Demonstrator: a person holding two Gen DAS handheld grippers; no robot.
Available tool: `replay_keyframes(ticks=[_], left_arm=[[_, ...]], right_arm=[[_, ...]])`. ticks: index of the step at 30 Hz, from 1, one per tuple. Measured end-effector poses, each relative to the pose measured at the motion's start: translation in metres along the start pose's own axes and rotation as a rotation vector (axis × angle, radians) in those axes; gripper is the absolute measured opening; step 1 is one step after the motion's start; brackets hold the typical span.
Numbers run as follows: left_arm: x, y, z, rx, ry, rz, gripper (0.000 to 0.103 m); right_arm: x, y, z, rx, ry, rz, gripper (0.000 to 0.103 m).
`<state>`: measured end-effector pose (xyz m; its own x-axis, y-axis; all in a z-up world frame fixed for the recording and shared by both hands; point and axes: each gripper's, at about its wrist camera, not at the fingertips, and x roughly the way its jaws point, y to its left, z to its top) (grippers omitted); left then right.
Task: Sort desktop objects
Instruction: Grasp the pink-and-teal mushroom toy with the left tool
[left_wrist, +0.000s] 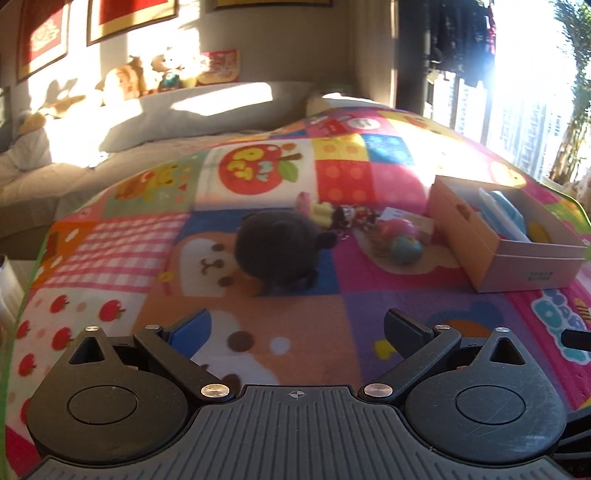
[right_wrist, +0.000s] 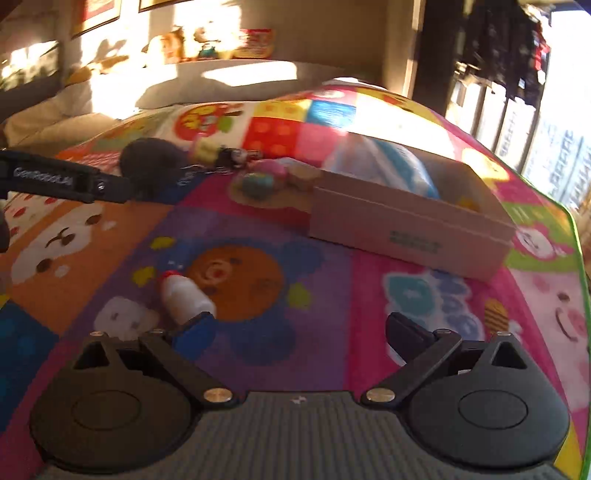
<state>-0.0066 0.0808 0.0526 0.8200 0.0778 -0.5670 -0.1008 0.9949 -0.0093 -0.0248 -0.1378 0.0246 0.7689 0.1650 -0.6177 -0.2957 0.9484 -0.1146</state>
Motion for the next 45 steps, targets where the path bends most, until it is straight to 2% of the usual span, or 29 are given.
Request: replay_keyframes(ticks=[2, 4, 9, 11, 15, 19, 20, 22, 25, 27, 28, 29, 33, 35, 36, 38, 39, 42, 45], left_arm=[[0.000, 0.010, -0.002, -0.026, 0.004, 0.011, 0.102], [0.000, 0.017, -0.006, -0.043, 0.014, 0.007, 0.102], [0.004, 0.018, -0.016, -0.047, 0.036, -0.026, 0.102], [0.006, 0.011, -0.018, -0.036, 0.042, -0.063, 0.102], [0.004, -0.012, -0.025, 0.025, 0.054, -0.174, 0.102], [0.008, -0.042, -0.029, 0.108, 0.067, -0.286, 0.102], [0.012, -0.047, -0.026, 0.120, 0.070, -0.307, 0.102], [0.023, -0.057, -0.010, 0.121, 0.062, -0.329, 0.102], [0.049, -0.068, 0.022, 0.097, 0.016, -0.306, 0.102], [0.076, -0.077, 0.044, 0.090, 0.015, -0.279, 0.091], [0.090, -0.082, 0.052, 0.089, 0.032, -0.273, 0.077], [0.103, -0.087, 0.058, 0.088, 0.051, -0.273, 0.074], [0.146, -0.102, 0.068, 0.114, 0.104, -0.248, 0.078], [0.154, -0.106, 0.067, 0.132, 0.111, -0.236, 0.072], [0.156, -0.106, 0.066, 0.145, 0.115, -0.233, 0.068], [0.153, -0.103, 0.062, 0.172, 0.119, -0.235, 0.044], [0.149, -0.100, 0.060, 0.179, 0.117, -0.241, 0.041], [0.127, -0.086, 0.052, 0.185, 0.110, -0.252, 0.040], [0.091, -0.063, 0.037, 0.151, 0.109, -0.304, 0.040]], right_arm=[[0.003, 0.019, 0.010, -0.077, -0.003, 0.038, 0.090], [0.008, 0.032, 0.016, -0.131, 0.006, 0.079, 0.075], [0.015, 0.047, 0.015, -0.168, 0.027, 0.107, 0.073], [0.016, 0.043, 0.013, -0.166, 0.025, 0.080, 0.075], [0.016, 0.012, 0.010, -0.123, 0.011, -0.006, 0.087], [0.012, -0.031, -0.001, -0.021, 0.026, -0.057, 0.101], [0.011, -0.043, -0.005, 0.015, 0.032, -0.075, 0.101], [0.012, -0.063, -0.012, 0.097, 0.057, -0.088, 0.103], [0.013, -0.087, -0.020, 0.241, 0.072, -0.077, 0.103], [0.014, -0.093, -0.022, 0.279, 0.073, -0.080, 0.103], [0.015, -0.093, -0.023, 0.284, 0.082, -0.081, 0.103], [0.017, -0.091, -0.023, 0.281, 0.083, -0.087, 0.103], [0.020, -0.087, -0.021, 0.267, 0.090, -0.099, 0.103], [0.021, -0.087, -0.020, 0.266, 0.091, -0.100, 0.103], [0.021, -0.086, -0.020, 0.264, 0.093, -0.100, 0.103], [0.022, -0.085, -0.020, 0.259, 0.096, -0.100, 0.103], [0.022, -0.085, -0.019, 0.258, 0.098, -0.100, 0.103], [0.023, -0.084, -0.018, 0.254, 0.105, -0.102, 0.103], [0.024, -0.085, -0.018, 0.250, 0.108, -0.098, 0.103]])
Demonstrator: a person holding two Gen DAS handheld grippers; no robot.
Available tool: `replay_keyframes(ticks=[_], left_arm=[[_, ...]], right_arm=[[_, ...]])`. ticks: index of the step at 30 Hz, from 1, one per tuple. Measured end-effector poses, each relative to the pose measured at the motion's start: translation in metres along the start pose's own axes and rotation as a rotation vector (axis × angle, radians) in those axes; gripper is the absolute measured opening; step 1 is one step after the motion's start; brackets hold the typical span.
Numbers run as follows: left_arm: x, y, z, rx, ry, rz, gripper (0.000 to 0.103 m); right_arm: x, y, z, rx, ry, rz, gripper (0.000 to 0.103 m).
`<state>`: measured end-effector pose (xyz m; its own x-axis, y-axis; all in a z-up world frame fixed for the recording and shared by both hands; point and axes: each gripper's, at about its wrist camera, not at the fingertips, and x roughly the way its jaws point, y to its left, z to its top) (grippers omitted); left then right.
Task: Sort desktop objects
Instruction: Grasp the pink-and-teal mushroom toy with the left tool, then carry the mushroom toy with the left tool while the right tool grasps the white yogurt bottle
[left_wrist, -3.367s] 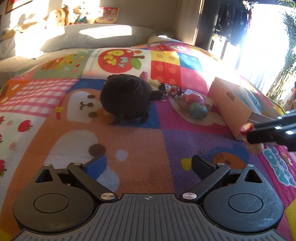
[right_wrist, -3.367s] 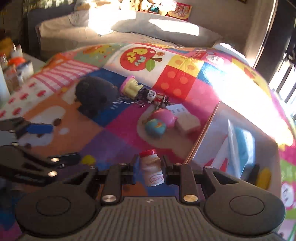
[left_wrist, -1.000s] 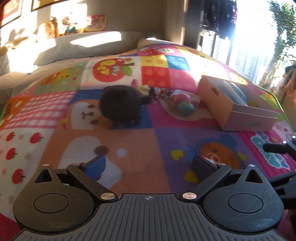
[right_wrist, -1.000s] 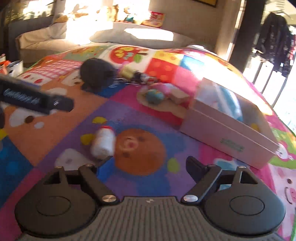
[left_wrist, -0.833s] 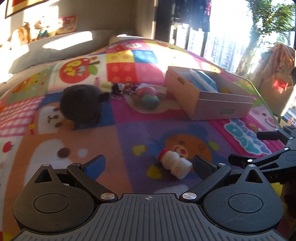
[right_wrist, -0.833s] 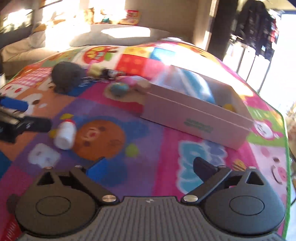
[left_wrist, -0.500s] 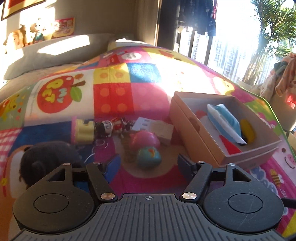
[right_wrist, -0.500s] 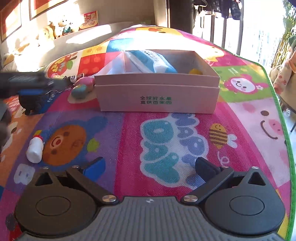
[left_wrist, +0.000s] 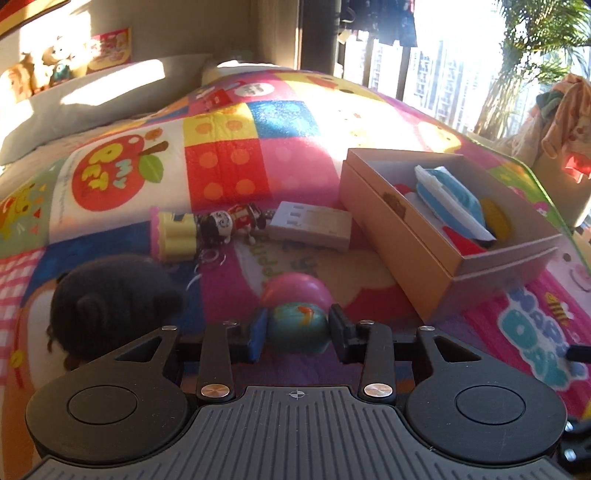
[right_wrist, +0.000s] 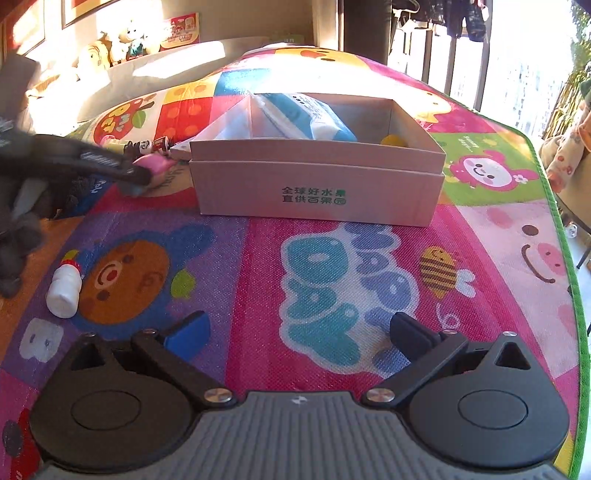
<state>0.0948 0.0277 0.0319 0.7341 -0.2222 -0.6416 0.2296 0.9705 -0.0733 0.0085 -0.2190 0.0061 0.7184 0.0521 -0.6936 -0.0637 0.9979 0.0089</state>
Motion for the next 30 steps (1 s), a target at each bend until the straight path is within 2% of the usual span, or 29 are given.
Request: replay_keyframes(ticks=[5, 8, 12, 16, 18, 19, 20, 22, 25, 27, 30], left_arm=[[-0.067, 0.016, -0.043, -0.037, -0.018, 0.002, 0.040], [-0.088, 0.026, -0.065, -0.083, 0.007, 0.015, 0.041], [-0.104, 0.033, -0.089, -0.121, 0.009, 0.053, 0.042], [-0.103, 0.038, -0.100, -0.177, 0.015, 0.050, 0.055], [-0.103, 0.037, -0.104, -0.180, 0.008, 0.052, 0.059], [-0.103, 0.036, -0.104, -0.176, 0.004, 0.052, 0.064], [-0.103, 0.034, -0.104, -0.173, -0.001, 0.052, 0.075], [-0.102, 0.031, -0.105, -0.168, -0.014, 0.061, 0.084], [-0.098, 0.027, -0.108, -0.164, -0.021, 0.068, 0.090], [-0.097, 0.023, -0.110, -0.147, -0.028, 0.074, 0.094], [-0.094, 0.018, -0.109, -0.126, -0.024, 0.090, 0.097]], right_arm=[[-0.001, 0.001, 0.002, -0.009, 0.010, 0.011, 0.103], [-0.009, 0.016, 0.004, -0.054, 0.018, 0.131, 0.103], [-0.026, 0.063, 0.003, -0.215, -0.035, 0.234, 0.102], [-0.024, 0.099, 0.004, -0.304, -0.014, 0.317, 0.094], [-0.019, 0.112, 0.006, -0.329, -0.019, 0.308, 0.094], [-0.017, 0.115, 0.007, -0.336, -0.024, 0.289, 0.094], [-0.015, 0.116, 0.009, -0.339, -0.030, 0.254, 0.094], [-0.010, 0.115, 0.011, -0.346, -0.054, 0.165, 0.094], [-0.005, 0.103, 0.012, -0.369, -0.089, 0.040, 0.095], [-0.003, 0.091, 0.013, -0.354, -0.077, 0.020, 0.097], [-0.002, 0.075, 0.016, -0.292, -0.038, 0.046, 0.099]])
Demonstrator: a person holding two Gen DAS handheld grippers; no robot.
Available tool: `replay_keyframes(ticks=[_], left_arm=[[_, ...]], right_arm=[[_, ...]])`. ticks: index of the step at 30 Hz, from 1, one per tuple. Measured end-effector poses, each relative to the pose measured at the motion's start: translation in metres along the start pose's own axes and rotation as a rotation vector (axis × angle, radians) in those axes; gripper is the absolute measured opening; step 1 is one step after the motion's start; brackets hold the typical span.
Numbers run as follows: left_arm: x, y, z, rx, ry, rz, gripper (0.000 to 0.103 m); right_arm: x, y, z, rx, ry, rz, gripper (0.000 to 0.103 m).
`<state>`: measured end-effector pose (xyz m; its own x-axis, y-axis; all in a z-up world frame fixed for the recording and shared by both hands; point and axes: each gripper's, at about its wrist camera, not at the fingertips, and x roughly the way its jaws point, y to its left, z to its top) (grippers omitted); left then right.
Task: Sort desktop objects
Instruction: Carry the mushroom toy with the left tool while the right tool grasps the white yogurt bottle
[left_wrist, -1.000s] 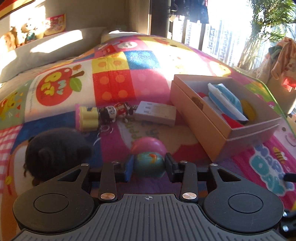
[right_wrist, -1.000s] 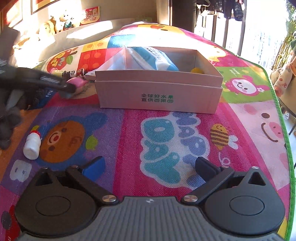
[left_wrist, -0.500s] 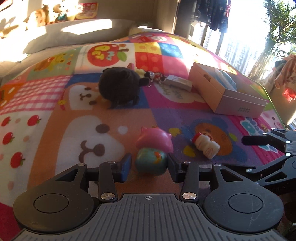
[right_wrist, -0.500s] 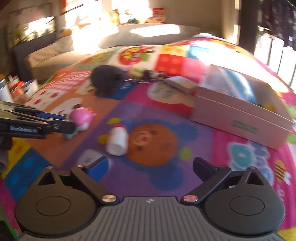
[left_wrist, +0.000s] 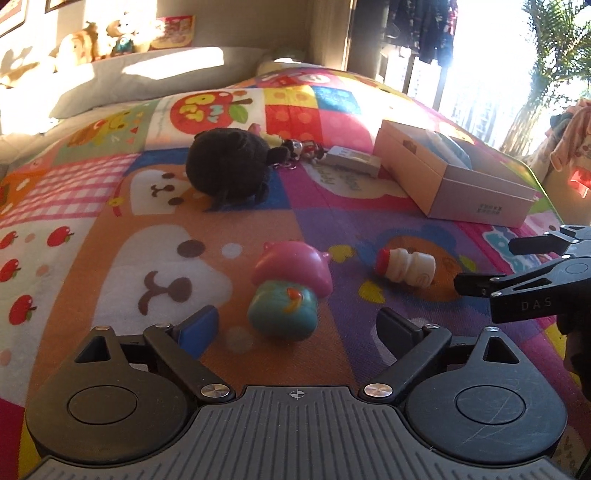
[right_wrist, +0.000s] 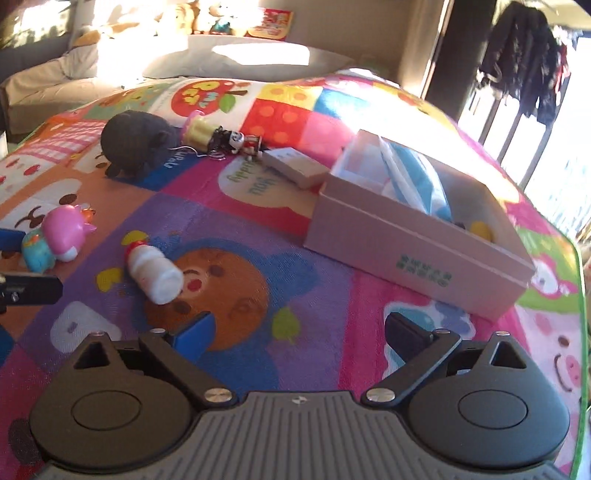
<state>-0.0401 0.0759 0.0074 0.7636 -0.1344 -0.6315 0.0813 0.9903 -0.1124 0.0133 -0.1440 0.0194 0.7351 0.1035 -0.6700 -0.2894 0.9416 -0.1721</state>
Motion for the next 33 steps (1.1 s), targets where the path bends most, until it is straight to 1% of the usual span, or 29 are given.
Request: replay_keyframes(ticks=[3, 4, 6, 8, 11, 15, 17, 19, 21, 23, 25, 27, 31, 33], left_arm=[[0.001, 0.001, 0.000, -0.006, 0.000, -0.003, 0.098], [0.001, 0.002, 0.000, -0.009, 0.002, -0.003, 0.101], [0.001, 0.001, 0.000, -0.006, 0.006, -0.001, 0.101], [0.003, -0.001, 0.000, 0.003, 0.011, 0.001, 0.103], [0.001, -0.002, 0.001, 0.006, 0.002, 0.002, 0.103], [-0.013, -0.005, 0.011, -0.027, -0.070, -0.052, 0.103], [-0.018, -0.012, 0.018, -0.010, -0.093, -0.073, 0.103], [-0.020, -0.021, 0.025, 0.020, -0.098, -0.107, 0.103], [-0.018, -0.028, 0.030, 0.040, -0.093, -0.123, 0.103], [-0.013, -0.032, 0.034, 0.035, -0.075, -0.153, 0.103], [-0.004, -0.035, 0.039, 0.016, -0.048, -0.219, 0.103], [0.008, -0.042, 0.043, 0.006, -0.023, -0.269, 0.103], [0.030, -0.061, 0.050, 0.043, 0.002, -0.276, 0.103], [0.041, -0.065, 0.053, 0.038, 0.024, -0.273, 0.103]], right_arm=[[0.002, -0.004, -0.002, 0.059, 0.048, 0.076, 0.103], [0.003, -0.003, -0.003, 0.072, 0.049, 0.084, 0.103], [0.006, -0.001, -0.005, 0.091, 0.042, 0.085, 0.103], [0.009, -0.003, -0.005, 0.120, 0.045, 0.105, 0.103], [0.010, -0.003, -0.006, 0.125, 0.030, 0.111, 0.103], [0.010, -0.002, -0.007, 0.129, 0.022, 0.113, 0.103], [0.011, -0.004, -0.007, 0.126, 0.022, 0.121, 0.103], [0.009, -0.005, -0.008, 0.106, 0.026, 0.134, 0.103], [0.007, -0.008, -0.010, 0.072, 0.029, 0.155, 0.103], [0.003, -0.012, -0.014, 0.053, 0.033, 0.182, 0.103], [-0.003, -0.017, -0.020, 0.055, 0.033, 0.193, 0.103], [-0.010, -0.021, -0.027, 0.066, 0.028, 0.192, 0.103], [-0.018, -0.020, -0.034, 0.084, 0.024, 0.174, 0.103], [-0.022, -0.019, -0.038, 0.085, 0.023, 0.176, 0.103]])
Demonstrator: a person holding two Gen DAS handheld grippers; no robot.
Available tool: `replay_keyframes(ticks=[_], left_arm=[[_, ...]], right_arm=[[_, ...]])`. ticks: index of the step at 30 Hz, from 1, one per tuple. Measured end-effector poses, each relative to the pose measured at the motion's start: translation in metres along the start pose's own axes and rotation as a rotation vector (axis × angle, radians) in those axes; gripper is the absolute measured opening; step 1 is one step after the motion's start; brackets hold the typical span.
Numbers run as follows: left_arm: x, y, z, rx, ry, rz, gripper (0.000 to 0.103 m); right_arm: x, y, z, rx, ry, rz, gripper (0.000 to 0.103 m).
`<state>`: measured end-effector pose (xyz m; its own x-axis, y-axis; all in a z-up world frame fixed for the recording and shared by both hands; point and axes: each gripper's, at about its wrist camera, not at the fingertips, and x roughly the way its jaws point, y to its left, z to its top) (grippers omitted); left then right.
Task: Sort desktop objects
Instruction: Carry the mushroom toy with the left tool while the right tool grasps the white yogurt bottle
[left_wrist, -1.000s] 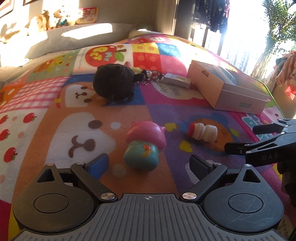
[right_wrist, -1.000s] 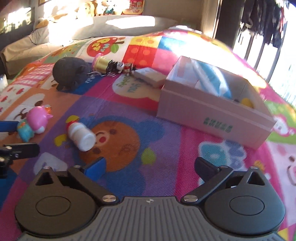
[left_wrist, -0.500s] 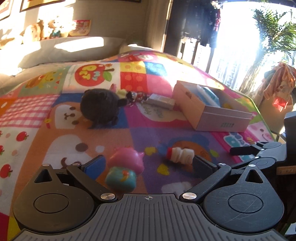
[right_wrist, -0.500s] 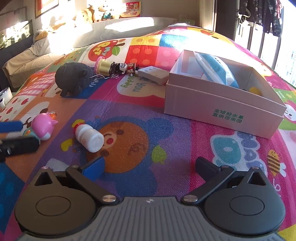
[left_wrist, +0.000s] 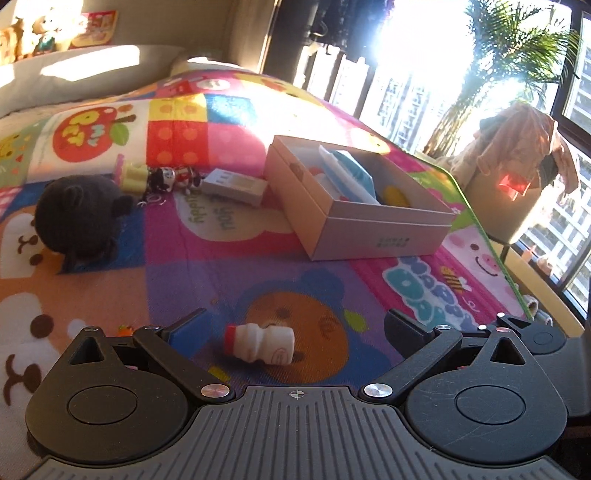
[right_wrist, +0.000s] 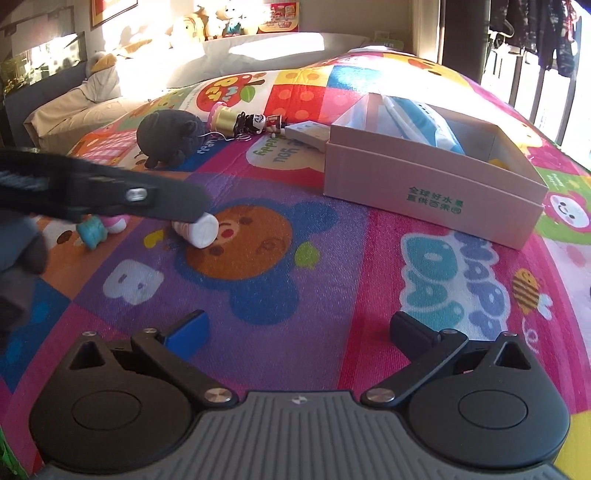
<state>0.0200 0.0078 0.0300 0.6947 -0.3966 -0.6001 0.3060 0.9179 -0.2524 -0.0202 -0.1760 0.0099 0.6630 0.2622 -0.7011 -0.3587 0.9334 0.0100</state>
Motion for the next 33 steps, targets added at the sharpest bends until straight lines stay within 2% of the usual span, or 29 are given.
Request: replay_keyframes(ticks=[4, 6, 10, 13, 15, 17, 20, 22, 25, 26, 28, 30, 32, 33], left_arm=[[0.013, 0.007, 0.001, -0.075, 0.058, -0.026, 0.103], [0.012, 0.002, -0.001, -0.065, 0.060, -0.038, 0.103], [0.007, -0.005, -0.006, -0.085, 0.085, -0.114, 0.103], [-0.003, -0.009, -0.011, -0.085, 0.075, -0.114, 0.103], [-0.016, -0.007, -0.013, -0.076, 0.037, -0.085, 0.103], [-0.035, -0.003, -0.014, -0.050, -0.025, -0.021, 0.103], [-0.062, 0.007, -0.017, 0.012, -0.103, 0.139, 0.103], [-0.071, 0.016, -0.021, 0.039, -0.122, 0.238, 0.103], [-0.080, 0.039, -0.028, 0.009, -0.103, 0.330, 0.103], [-0.082, 0.046, -0.031, -0.014, -0.096, 0.346, 0.103], [-0.085, 0.057, -0.037, -0.054, -0.086, 0.361, 0.103], [-0.089, 0.065, -0.044, -0.087, -0.081, 0.362, 0.103], [-0.089, 0.069, -0.048, -0.102, -0.073, 0.358, 0.103], [-0.088, 0.070, -0.051, -0.105, -0.068, 0.354, 0.103]], right_arm=[[-0.001, -0.001, -0.001, -0.001, -0.004, 0.008, 0.103], [-0.001, 0.000, -0.002, -0.002, -0.007, 0.008, 0.103], [-0.001, 0.001, -0.003, -0.005, -0.008, 0.005, 0.103], [-0.001, 0.001, -0.003, -0.005, -0.008, 0.004, 0.103], [-0.001, 0.001, -0.003, -0.006, -0.008, 0.002, 0.103], [0.000, 0.001, -0.003, -0.007, -0.007, -0.001, 0.103], [0.000, 0.006, 0.001, 0.006, 0.003, -0.006, 0.103], [0.001, 0.016, 0.007, 0.027, 0.005, 0.032, 0.103], [0.008, 0.041, 0.018, 0.021, -0.012, 0.064, 0.102], [0.011, 0.049, 0.021, 0.011, -0.018, 0.056, 0.100], [0.021, 0.063, 0.029, -0.001, -0.024, 0.025, 0.088], [0.030, 0.068, 0.036, 0.023, -0.027, -0.014, 0.082], [0.031, 0.068, 0.039, 0.045, -0.038, -0.033, 0.061], [0.031, 0.068, 0.041, 0.052, -0.039, -0.032, 0.055]])
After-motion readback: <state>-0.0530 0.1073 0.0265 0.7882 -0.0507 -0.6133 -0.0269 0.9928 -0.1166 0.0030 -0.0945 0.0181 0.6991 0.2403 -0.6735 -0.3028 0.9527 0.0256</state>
